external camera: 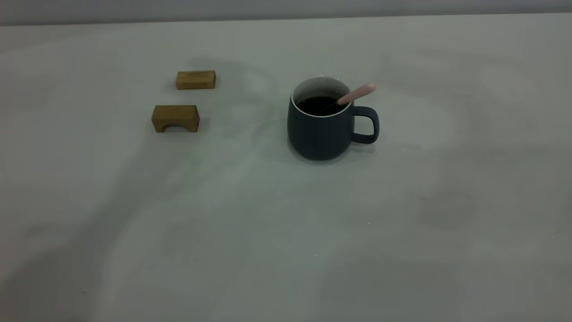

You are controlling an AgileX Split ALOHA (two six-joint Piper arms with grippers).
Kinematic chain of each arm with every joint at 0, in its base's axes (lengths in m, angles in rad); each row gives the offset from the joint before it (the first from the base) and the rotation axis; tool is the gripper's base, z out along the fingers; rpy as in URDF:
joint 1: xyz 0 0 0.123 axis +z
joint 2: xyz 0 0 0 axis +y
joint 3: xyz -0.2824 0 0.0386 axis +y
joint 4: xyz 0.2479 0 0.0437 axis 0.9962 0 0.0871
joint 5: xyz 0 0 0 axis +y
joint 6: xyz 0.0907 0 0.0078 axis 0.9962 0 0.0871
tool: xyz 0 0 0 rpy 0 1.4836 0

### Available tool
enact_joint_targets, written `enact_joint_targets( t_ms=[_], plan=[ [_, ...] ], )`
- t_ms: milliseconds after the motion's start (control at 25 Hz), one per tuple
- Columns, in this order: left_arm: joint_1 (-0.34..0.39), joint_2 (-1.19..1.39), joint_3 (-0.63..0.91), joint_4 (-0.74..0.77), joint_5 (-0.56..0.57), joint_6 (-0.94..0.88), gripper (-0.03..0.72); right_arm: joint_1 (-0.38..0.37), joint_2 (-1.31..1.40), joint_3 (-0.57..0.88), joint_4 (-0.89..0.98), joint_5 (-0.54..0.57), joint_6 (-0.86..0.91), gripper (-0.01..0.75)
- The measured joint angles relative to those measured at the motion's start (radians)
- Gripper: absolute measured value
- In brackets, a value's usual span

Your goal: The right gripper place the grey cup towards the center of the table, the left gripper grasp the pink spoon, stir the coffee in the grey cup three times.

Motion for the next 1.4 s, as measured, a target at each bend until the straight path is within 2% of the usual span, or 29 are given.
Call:
enact_joint_targets(
  t_ms=[200, 480, 960, 1040, 1200, 1280, 1400],
  plan=[
    [0.004, -0.296, 0.401, 0.052, 0.0, 0.064, 0.402, 0.0, 0.0, 0.0, 0.0, 0.0, 0.0, 0.238],
    [0.01, -0.645, 0.889, 0.185, 0.0, -0.16, 0.402, 0.0, 0.0, 0.0, 0.0, 0.0, 0.0, 0.238],
    [0.022, -1.027, 1.522, 0.099, 0.0, -0.234, 0.402, 0.0, 0.0, 0.0, 0.0, 0.0, 0.0, 0.238],
    [0.073, -1.092, 1.608, 0.079, 0.0, -0.234, 0.402, 0.0, 0.0, 0.0, 0.0, 0.0, 0.0, 0.238],
    [0.242, -1.271, 1.752, 0.057, -0.006, -0.223, 0.402, 0.0, 0.0, 0.0, 0.0, 0.0, 0.0, 0.238],
    [0.31, -1.375, 1.786, 0.047, -0.014, -0.198, 0.402, 0.0, 0.0, 0.0, 0.0, 0.0, 0.0, 0.238],
    [0.366, -1.527, 1.791, 0.041, -0.016, -0.142, 0.402, 0.0, 0.0, 0.0, 0.0, 0.0, 0.0, 0.238]
  ],
)
